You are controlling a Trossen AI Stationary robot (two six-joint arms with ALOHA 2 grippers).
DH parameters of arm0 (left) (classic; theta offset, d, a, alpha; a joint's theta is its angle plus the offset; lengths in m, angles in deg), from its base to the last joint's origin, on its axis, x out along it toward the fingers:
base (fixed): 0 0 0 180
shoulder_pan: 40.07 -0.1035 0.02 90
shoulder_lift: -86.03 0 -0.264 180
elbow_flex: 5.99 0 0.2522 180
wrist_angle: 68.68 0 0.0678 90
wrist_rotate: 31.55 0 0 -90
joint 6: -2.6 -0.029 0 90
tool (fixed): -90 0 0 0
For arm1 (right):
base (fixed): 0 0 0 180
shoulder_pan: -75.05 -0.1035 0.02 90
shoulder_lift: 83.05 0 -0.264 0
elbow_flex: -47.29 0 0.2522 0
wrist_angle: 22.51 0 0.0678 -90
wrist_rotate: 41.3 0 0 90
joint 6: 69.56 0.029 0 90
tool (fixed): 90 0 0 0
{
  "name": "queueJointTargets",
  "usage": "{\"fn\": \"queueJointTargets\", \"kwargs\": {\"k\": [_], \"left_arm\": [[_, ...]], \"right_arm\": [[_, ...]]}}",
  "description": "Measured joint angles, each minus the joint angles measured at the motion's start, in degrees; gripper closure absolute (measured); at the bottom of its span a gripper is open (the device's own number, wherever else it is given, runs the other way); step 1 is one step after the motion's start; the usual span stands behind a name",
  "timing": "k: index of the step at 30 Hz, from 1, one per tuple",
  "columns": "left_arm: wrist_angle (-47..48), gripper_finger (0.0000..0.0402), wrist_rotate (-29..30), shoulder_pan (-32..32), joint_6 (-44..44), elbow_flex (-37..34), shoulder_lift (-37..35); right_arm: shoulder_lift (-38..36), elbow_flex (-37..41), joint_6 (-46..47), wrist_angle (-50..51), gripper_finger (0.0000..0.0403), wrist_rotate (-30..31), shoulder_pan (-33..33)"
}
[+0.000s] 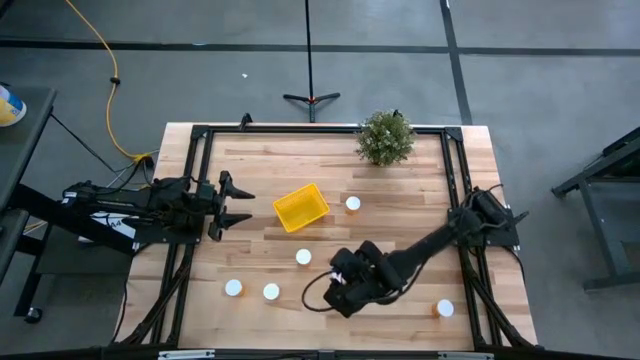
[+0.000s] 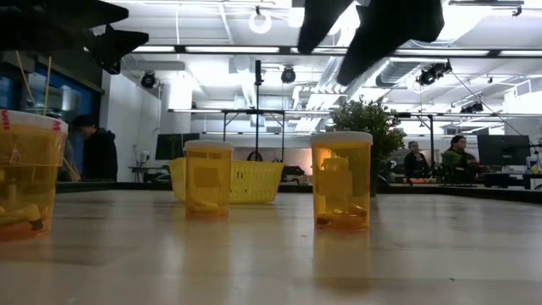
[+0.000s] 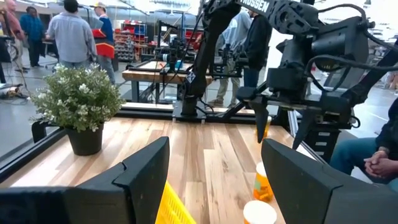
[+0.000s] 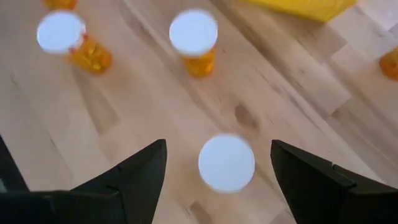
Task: Pick and place pill bottles into a basket
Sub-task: Put the yellow pill bottle into the bin
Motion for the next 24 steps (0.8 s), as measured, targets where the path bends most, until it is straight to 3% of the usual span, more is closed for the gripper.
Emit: {"fn": "queueJointTargets", "kwargs": {"k": [10,13,19,24], "left_arm": [[0.3,0.0112,0.0,0.0,0.0,0.0,0.0],[0.2,0.0112,0.0,0.0,0.0,0.0,0.0],[-0.1,0.0112,0.0,0.0,-0.1,0.0,0.0],[0.0,0.0112,0.0,0.0,-0.1,0.0,0.0]], "right_arm": [[0.0,-0.1,-1.4,-3.3,0.0124,1.5,0.4],[0.0,-0.1,-5.7,-3.8,0.0124,2.4,1.7],[0.0,-0.1,-0.6,-2.6,0.0115,-3.5,4.1],[0.0,-0.1,-0.4,-2.7,0.0101,-5.1,4.1]]}}
